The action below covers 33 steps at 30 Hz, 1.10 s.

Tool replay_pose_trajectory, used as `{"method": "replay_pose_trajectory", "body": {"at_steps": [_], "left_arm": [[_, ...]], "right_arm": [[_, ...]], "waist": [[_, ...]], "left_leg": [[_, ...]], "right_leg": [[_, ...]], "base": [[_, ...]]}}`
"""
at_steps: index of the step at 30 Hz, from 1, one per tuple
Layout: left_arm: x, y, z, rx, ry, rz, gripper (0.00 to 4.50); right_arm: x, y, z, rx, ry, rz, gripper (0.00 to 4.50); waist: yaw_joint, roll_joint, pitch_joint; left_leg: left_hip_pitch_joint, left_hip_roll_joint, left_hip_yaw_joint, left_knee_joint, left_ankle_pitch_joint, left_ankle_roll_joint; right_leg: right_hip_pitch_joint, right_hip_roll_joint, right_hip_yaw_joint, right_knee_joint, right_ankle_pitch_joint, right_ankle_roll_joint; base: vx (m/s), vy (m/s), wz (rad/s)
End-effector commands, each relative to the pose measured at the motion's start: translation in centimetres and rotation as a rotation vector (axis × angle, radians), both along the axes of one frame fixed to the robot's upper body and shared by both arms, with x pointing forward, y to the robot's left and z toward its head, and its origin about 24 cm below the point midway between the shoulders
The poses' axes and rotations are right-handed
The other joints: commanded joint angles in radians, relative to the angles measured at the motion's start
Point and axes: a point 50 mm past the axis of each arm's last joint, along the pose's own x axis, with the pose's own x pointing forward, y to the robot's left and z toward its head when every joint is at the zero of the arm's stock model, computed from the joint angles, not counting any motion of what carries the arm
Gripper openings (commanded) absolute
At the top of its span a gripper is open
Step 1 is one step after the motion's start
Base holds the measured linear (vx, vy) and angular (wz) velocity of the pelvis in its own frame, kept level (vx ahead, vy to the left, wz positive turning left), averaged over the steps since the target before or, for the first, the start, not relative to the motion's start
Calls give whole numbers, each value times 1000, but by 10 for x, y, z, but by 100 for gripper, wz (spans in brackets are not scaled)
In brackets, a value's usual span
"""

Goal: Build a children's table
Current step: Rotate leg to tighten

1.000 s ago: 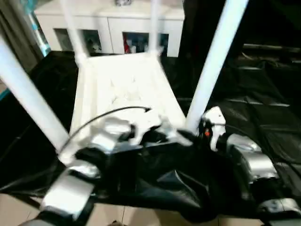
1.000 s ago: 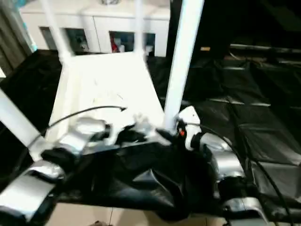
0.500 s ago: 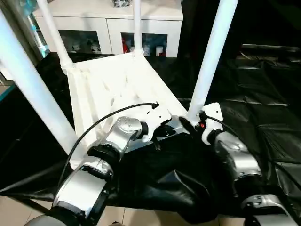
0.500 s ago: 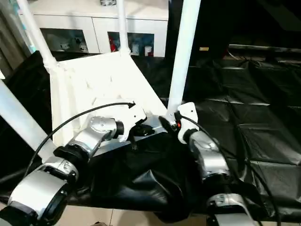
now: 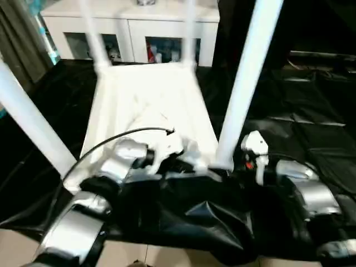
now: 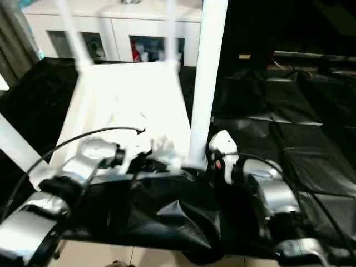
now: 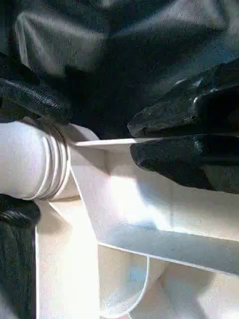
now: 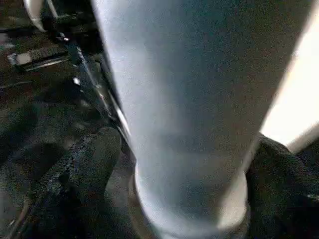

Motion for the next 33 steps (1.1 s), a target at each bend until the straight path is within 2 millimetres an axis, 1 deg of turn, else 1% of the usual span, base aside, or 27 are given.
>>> {"method": "replay_pose_trajectory", "body": {"at_steps": [1,2,4,6,7,9,12,16,17,18,19,20,21,22,23,24,25,27,28,29,30,32,33], "left_arm": [[-2,-6,9,-80,-16,-48,0],[-3,-5,9,-82,-11,-56,0],[-4,-4,9,-81,-11,-61,0],[-4,-4,9,-81,-12,-62,0],[-4,-4,9,-82,-11,-63,0],[-5,-4,9,-83,-8,-65,0],[-6,-4,8,-83,-9,-61,0],[-2,-6,9,-102,-18,-4,0],[2,-8,9,-96,-35,46,0],[7,-11,9,-91,-49,101,0],[8,-11,10,-91,-52,116,0],[12,-14,10,-92,-65,169,0],[19,-21,11,-99,-91,259,0],[21,-26,11,-96,-100,295,0],[22,-29,10,-93,-105,310,0],[23,-34,9,-88,-108,334,0],[24,-43,8,-87,-105,365,0],[24,-51,8,-90,-104,385,0],[23,-63,8,-82,-117,396,0],[23,-67,8,-78,-124,393,0],[22,-70,8,-75,-130,385,0],[21,-73,8,-73,-132,380,0],[21,-74,8,-74,-132,379,0]], "right_arm": [[-2,1,2,8,9,32,371],[-3,1,2,11,21,39,354],[-4,2,1,16,33,48,354],[-4,3,1,18,36,52,320],[-4,3,1,21,40,56,312],[-6,5,0,24,49,66,303],[-9,6,-3,30,66,74,280],[-11,6,-7,57,87,43,276],[-8,7,-12,57,88,-26,276],[-5,7,-17,48,85,-103,276],[-4,7,-18,45,84,-124,275],[-1,8,-23,32,80,-196,275],[5,10,-31,12,78,-321,275],[8,12,-34,5,81,-380,275],[10,13,-36,2,84,-414,275],[13,15,-39,-3,89,-473,275],[18,20,-42,-3,100,-569,275],[21,27,-43,6,111,-621,274],[24,39,-43,6,105,-651,274],[25,44,-42,6,99,-649,274],[26,49,-41,10,85,-637,274],[27,54,-39,19,66,-627,274],[27,55,-39,17,55,-622,274]], "waist": [[-2,-22,-56],[0,-22,-56],[5,-21,-59],[6,-21,-60],[7,-20,-61],[7,-22,-60],[9,-22,-59],[9,-22,-59],[9,-22,-59],[7,-24,-58],[5,-23,-56],[1,-23,-55],[0,-23,-55],[-9,-25,-52],[-14,-26,-51],[-18,-26,-49],[-25,-17,-49],[-28,-22,-52],[-30,-18,-52],[-32,-19,-52],[-29,-19,-55],[-26,-18,-54],[-25,-13,-55]], "left_leg": [[20,46,-15,-67,-191,95],[21,46,-14,-67,-184,95],[21,45,-14,-64,-162,98],[21,45,-14,-63,-148,102],[21,45,-14,-62,-145,103],[21,44,-13,-62,-147,105],[21,44,-14,-63,-153,100],[21,45,-14,-63,-154,98],[21,44,-14,-63,-154,97],[20,43,-14,-64,-162,90],[21,43,-14,-65,-171,84],[22,41,-15,-67,-198,66],[24,42,-17,-69,-207,54],[24,38,-22,-76,-240,18],[24,37,-21,-77,-248,14],[25,36,-21,-77,-260,14],[26,36,-22,-78,-268,9],[26,35,-23,-77,-269,7],[26,36,-22,-78,-259,10],[25,35,-22,-78,-258,12],[27,34,-21,-76,-249,18],[25,35,-20,-75,-239,31],[25,34,-20,-75,-236,34]], "right_leg": [[43,-42,35,-68,-99,-257],[42,-41,35,-67,-93,-256],[42,-41,35,-63,-65,-259],[42,-40,34,-59,-36,-263],[42,-41,34,-59,-29,-264],[43,-41,34,-60,-34,-264],[43,-42,34,-62,-59,-256],[43,-42,35,-62,-61,-254],[42,-41,34,-62,-62,-254],[41,-42,35,-64,-78,-249],[38,-42,35,-67,-97,-246],[37,-44,36,-73,-147,-236],[37,-45,36,-75,-171,-230],[40,-46,34,-82,-248,-205],[38,-45,36,-85,-264,-198],[36,-45,37,-89,-282,-190],[34,-45,39,-90,-294,-186],[35,-44,38,-92,-294,-179],[34,-42,39,-90,-263,-183],[34,-40,38,-91,-257,-182],[36,-41,38,-89,-233,-184],[37,-41,38,-88,-203,-190],[38,-42,38,-87,-193,-193]], "base": [[0,0,0],[0,0,0],[0,0,0],[0,0,0],[0,0,0],[0,0,0],[0,0,0],[0,0,0],[0,0,0],[0,0,0],[0,0,0],[0,0,0],[0,0,0],[0,0,0],[0,0,0],[0,0,0],[0,0,0],[0,0,0],[0,0,0],[0,0,0],[0,0,0],[0,0,0],[0,0,0]]}}
